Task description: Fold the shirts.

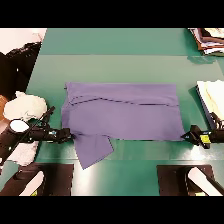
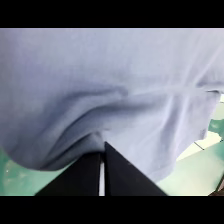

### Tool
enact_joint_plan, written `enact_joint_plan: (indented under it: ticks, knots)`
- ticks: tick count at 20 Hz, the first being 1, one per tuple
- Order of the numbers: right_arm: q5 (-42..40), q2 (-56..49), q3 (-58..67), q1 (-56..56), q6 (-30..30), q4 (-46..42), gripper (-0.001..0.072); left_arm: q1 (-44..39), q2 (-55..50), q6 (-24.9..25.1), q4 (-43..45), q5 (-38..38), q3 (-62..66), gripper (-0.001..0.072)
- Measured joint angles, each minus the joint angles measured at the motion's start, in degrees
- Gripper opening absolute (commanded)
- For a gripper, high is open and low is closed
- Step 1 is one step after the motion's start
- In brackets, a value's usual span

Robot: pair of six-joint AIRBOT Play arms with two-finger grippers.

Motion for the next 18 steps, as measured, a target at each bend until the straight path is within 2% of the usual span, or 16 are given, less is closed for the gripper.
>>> enact_joint_plan:
  ticks: [5,12,15,18]
  knots:
    - [3.08,1.6,2.45,6.05,-1.51,-3.82,0.0015,0.0,0.04,0.13,3.23,-5.33,3.06,0.0023]
    - [13.46,13.94,9.64,9.27,0.7,-13.81,0.0015,0.0,0.04,-0.81,5.35,-14.14,8.7,0.0023]
    - [14.78,15.8,13.81,9.51,1.22,-14.6,0.0015,-0.02,-0.07,-1.33,5.79,-12.87,15.34,0.0023]
    - [14.49,12.15,18.6,9.68,1.53,-13.92,0.0015,-0.02,-1.84,-1.6,6.01,-8.37,22.05,0.0023]
